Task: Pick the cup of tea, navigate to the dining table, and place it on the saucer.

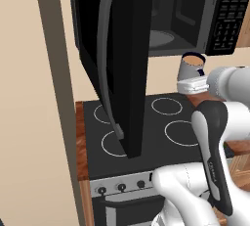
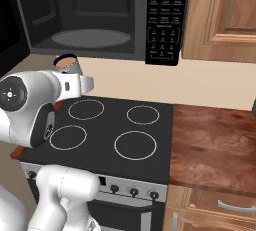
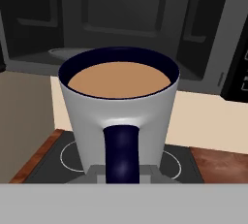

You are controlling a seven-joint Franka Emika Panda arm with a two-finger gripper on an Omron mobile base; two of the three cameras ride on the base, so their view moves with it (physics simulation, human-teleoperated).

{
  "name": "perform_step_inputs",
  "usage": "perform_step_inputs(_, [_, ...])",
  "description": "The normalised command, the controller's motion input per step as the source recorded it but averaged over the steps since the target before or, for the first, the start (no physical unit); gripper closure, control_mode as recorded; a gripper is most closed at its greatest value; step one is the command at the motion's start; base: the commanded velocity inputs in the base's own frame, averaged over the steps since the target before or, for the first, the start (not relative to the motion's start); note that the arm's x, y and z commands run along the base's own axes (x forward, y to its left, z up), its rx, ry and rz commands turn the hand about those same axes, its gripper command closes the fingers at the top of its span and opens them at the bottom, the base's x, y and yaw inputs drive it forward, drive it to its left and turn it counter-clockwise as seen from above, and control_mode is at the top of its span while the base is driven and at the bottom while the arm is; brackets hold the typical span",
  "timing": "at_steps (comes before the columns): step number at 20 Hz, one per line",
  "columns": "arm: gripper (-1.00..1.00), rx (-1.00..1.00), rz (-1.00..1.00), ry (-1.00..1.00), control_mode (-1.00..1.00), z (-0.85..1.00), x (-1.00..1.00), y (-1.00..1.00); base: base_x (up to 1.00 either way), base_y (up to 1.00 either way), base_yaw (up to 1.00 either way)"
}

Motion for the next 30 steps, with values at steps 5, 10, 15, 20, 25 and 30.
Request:
perform_step_inputs(5, [1.00,0.00,0.00,0.00,1.00,0.00,-0.03,0.00,-0.68,-0.30,-0.11])
perform_step_inputs(10, [1.00,0.00,0.00,0.00,1.00,0.00,0.00,0.00,-1.00,-0.56,-0.21])
perform_step_inputs(15, [1.00,0.00,0.00,0.00,1.00,0.00,0.00,0.00,-0.84,-0.54,-0.35])
perform_step_inputs(20, [1.00,0.00,0.00,0.00,1.00,0.00,0.00,0.00,-0.02,-0.18,-0.87])
perform_step_inputs(25, [1.00,0.00,0.00,0.00,1.00,0.00,0.00,0.00,0.00,0.00,-0.99])
perform_step_inputs(30, [1.00,0.00,0.00,0.00,1.00,0.00,0.00,0.00,0.06,0.08,-0.92])
